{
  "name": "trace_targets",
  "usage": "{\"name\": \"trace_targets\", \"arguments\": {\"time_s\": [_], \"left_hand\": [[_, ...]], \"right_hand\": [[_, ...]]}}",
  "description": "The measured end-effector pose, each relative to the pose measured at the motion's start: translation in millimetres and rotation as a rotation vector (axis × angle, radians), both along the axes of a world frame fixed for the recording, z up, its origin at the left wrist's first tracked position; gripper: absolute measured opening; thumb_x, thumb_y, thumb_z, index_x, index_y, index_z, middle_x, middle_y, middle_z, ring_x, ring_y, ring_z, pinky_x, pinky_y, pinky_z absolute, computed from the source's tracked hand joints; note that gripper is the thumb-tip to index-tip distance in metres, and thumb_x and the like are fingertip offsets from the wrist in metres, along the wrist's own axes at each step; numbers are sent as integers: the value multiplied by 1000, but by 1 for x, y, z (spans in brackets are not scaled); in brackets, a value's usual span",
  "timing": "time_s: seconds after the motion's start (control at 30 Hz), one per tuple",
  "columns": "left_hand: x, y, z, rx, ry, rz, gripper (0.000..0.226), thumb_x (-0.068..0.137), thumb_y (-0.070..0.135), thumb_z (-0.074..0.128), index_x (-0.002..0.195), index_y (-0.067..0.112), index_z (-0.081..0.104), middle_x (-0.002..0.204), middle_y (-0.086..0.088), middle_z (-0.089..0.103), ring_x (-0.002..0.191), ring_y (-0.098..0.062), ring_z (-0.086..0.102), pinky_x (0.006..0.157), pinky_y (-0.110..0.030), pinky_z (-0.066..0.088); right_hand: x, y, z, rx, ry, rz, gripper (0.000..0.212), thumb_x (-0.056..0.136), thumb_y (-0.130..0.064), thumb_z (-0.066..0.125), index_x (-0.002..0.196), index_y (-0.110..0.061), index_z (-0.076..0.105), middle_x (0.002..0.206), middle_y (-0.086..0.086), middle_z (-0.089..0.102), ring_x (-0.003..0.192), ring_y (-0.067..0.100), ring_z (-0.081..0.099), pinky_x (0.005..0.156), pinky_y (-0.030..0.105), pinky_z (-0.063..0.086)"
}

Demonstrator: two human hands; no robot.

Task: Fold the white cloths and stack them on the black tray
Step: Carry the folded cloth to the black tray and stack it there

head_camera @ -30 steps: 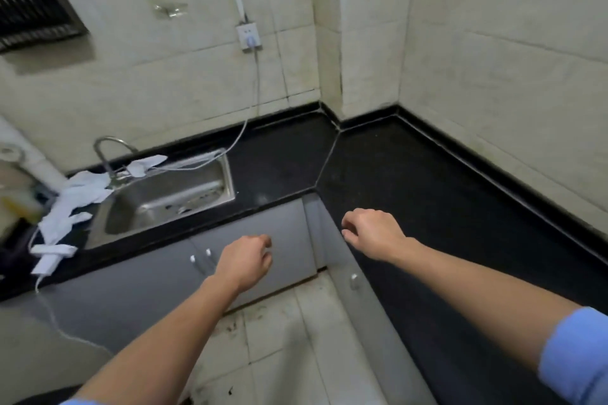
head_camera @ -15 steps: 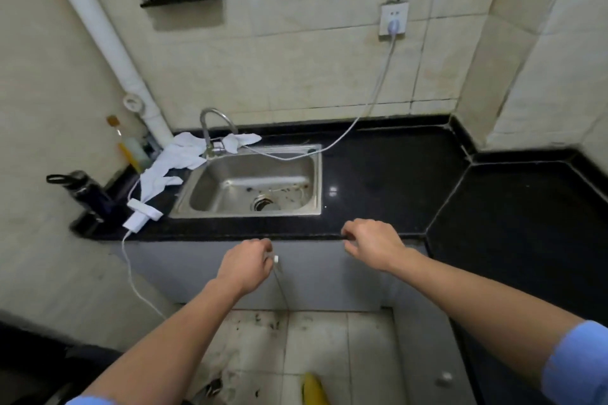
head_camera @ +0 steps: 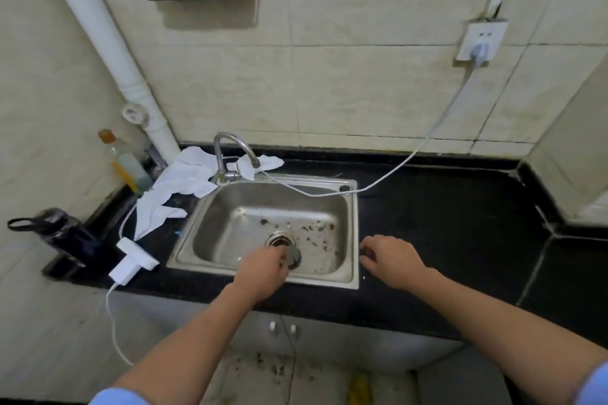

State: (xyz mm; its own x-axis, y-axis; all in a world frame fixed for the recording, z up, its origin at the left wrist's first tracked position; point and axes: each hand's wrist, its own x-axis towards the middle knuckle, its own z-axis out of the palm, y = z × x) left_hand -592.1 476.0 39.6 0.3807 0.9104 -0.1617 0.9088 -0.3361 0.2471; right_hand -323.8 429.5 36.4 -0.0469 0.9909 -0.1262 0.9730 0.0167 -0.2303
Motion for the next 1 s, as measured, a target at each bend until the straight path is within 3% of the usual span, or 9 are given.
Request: {"name": "trace_targets", "arguments": {"time_s": [0.27,0.37,0.53,0.7,0.83,1.0], "left_hand": [[-13,104,-13,-57,58,127,29,92,31,49,117,19,58,110,-3,66,102,-24,60,81,-32,47],[-23,131,-16,-51,68,170,31,92,33,50,120,22,58,110,-2,66,102,-23,61,81,-32,49],[-38,188,-32,-110,100,205,31,91,31,51,119,22,59,113,-2,64,100,-21,61,83,-31,50],[-47,270,-57,-92,82,126,34,90,26,52,122,16,55,125,-8,51,110,-28,56,91,-38,49],[-37,346,-88,-86,54,35,37,87,21,55,122,7,55,128,-15,48,111,-32,53,90,-42,49],[-19,428,-122,-86,158,-67,52,86,21,59,132,10,39,140,-19,30,119,-39,41,95,-51,42]], "right_hand": [[-2,144,-21,-53,68,110,25,93,-39,47,111,-26,58,107,-3,62,95,19,59,76,33,48],[-8,174,-25,-65,78,141,31,94,-38,46,119,-24,57,111,-1,62,99,20,59,81,35,49],[-19,211,-42,-125,81,173,32,93,-41,47,120,-27,57,113,-4,62,99,17,59,78,31,46],[-23,236,-59,-170,87,92,27,93,-43,47,112,-30,60,107,-7,62,94,15,61,70,28,44],[-35,242,-74,-245,109,-17,29,92,-42,52,119,-31,56,110,-7,62,94,11,60,78,27,49],[-48,244,-87,-262,86,-120,32,93,-44,52,121,-31,56,113,-10,61,98,11,60,82,25,47]]}}
